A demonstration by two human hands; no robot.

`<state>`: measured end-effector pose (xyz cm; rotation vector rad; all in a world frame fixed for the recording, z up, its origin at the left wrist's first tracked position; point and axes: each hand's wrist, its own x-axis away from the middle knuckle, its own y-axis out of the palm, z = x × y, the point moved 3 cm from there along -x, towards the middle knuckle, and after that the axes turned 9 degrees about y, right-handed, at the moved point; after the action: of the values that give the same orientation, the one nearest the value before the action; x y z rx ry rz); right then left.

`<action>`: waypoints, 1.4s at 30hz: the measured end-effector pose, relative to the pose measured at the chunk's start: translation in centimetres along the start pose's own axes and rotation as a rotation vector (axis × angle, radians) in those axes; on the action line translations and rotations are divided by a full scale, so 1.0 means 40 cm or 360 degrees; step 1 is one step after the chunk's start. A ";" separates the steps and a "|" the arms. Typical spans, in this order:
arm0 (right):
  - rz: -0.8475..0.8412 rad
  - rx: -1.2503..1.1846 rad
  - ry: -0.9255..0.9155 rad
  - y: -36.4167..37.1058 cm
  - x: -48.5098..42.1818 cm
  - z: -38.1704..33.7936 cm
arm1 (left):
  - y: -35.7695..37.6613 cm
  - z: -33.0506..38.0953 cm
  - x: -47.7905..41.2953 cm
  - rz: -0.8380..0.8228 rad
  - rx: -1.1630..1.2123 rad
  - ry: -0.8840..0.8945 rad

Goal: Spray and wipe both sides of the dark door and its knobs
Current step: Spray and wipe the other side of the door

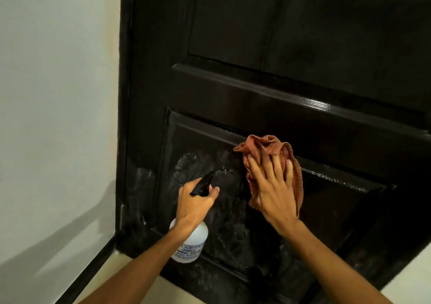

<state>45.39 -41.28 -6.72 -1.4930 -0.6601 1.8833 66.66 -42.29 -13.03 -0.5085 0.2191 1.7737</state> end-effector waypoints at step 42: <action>-0.0296 0.0278 -0.1520 0.408 -0.159 -0.792 | -0.479 -0.384 -0.105 0.0473 -0.0033 -0.0050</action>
<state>74.40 -57.03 -21.60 -0.3291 -0.9604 2.3714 89.21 -47.12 -22.50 -0.4806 0.2652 2.0732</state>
